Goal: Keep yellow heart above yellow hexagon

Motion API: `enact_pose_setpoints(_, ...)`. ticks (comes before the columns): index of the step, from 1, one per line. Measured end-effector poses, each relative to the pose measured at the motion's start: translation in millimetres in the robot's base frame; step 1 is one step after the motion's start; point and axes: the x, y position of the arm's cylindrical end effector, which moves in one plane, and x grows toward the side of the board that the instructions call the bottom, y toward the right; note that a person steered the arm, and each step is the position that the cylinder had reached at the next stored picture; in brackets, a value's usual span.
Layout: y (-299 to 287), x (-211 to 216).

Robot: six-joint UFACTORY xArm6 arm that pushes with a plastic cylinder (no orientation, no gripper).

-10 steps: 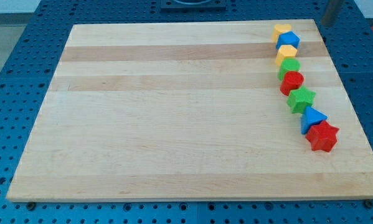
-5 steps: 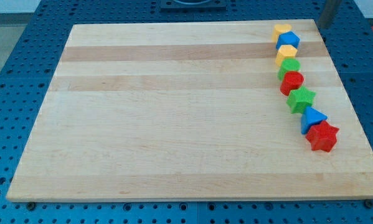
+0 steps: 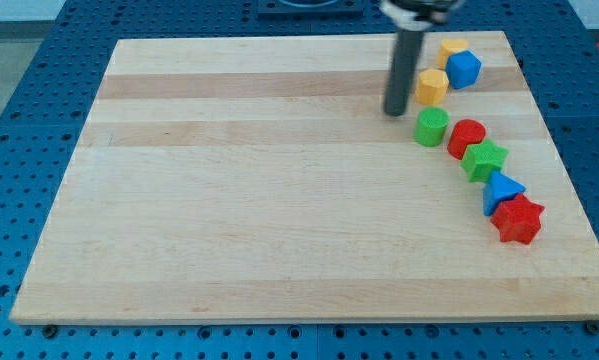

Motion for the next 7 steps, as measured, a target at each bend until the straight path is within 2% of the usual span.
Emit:
enact_pose_setpoints(1,10,32)
enact_pose_setpoints(3,85,26)
enact_pose_setpoints(5,86,-23)
enact_pose_setpoints(6,36,-29)
enact_pose_setpoints(7,38,-46)
